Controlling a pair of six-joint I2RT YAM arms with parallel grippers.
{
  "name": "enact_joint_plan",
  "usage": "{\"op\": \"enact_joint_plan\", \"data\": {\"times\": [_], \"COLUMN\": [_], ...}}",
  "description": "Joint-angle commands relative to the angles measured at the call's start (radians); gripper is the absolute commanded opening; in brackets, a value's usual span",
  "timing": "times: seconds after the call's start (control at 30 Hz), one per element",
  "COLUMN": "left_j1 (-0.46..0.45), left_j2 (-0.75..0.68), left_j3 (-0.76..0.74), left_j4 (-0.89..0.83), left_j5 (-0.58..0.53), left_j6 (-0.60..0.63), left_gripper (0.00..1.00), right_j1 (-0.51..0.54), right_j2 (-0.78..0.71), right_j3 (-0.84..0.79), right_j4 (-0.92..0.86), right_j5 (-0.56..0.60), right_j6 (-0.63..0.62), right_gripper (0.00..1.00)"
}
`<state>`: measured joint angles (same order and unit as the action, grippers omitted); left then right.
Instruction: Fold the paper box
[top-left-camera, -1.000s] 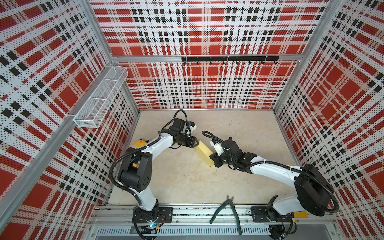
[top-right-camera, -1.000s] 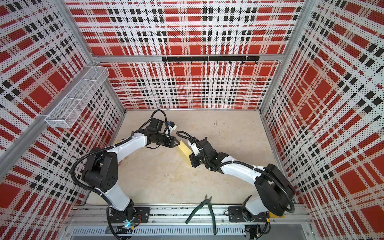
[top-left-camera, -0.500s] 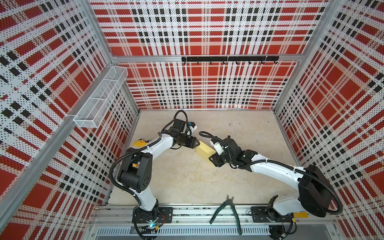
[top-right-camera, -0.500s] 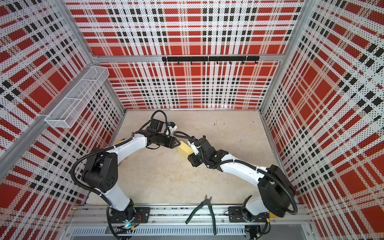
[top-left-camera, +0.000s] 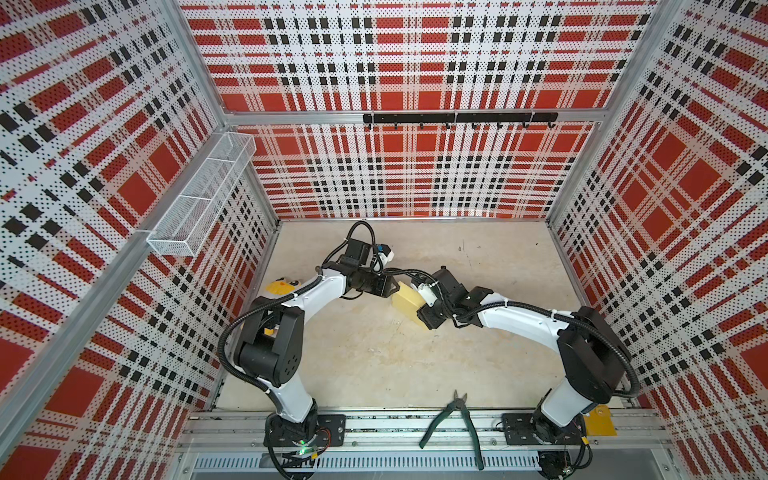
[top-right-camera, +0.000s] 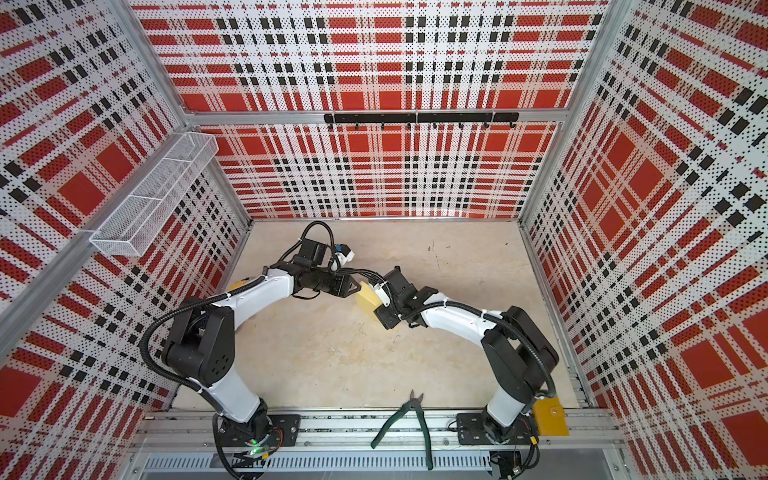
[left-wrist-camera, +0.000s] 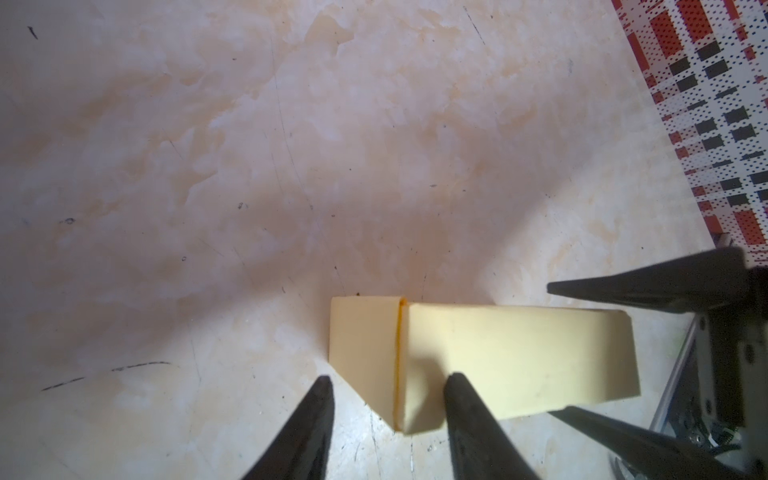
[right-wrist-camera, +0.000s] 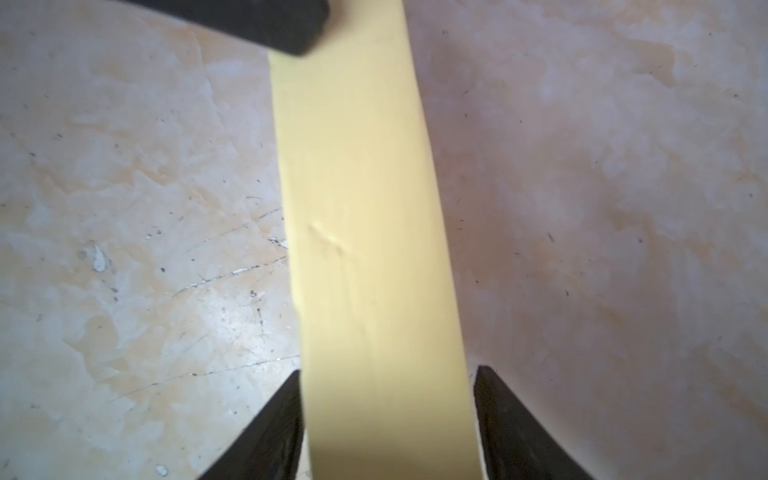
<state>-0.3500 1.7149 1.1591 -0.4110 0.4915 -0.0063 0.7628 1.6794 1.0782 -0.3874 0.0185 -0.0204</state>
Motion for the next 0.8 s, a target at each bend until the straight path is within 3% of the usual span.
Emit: {"op": "enact_joint_plan", "data": {"times": [0.0,0.2,0.43,0.53,0.77], "left_j1": [-0.012,-0.008,0.021,0.038,0.156], "left_j2": [-0.007,-0.035,-0.088,-0.141,-0.255], "left_j3": [-0.032,-0.040,0.009,0.011,-0.043], "left_j4": [-0.042,-0.026,-0.064,-0.071,-0.026], "left_j5": [-0.033,-0.025,0.038,0.061,0.110], "left_j6": [0.006,-0.013,-0.014,-0.014,-0.057], "left_gripper": [0.46,0.48,0.52,0.54,0.56], "right_j1": [-0.009,-0.010,-0.011,-0.014,-0.016], "right_j2": [0.029,0.032,-0.008,-0.043,-0.118], "right_j3": [0.048,0.078,0.091,0.082,-0.043], "right_j4": [-0.008,-0.026,-0.082,-0.077,0.064], "right_j5": [-0.032,-0.031,0.061,0.093,0.104], "right_j6": [-0.052,-0.079,-0.179,-0.282,-0.692], "right_gripper": [0.61,0.38,0.27,0.27,0.29]}}
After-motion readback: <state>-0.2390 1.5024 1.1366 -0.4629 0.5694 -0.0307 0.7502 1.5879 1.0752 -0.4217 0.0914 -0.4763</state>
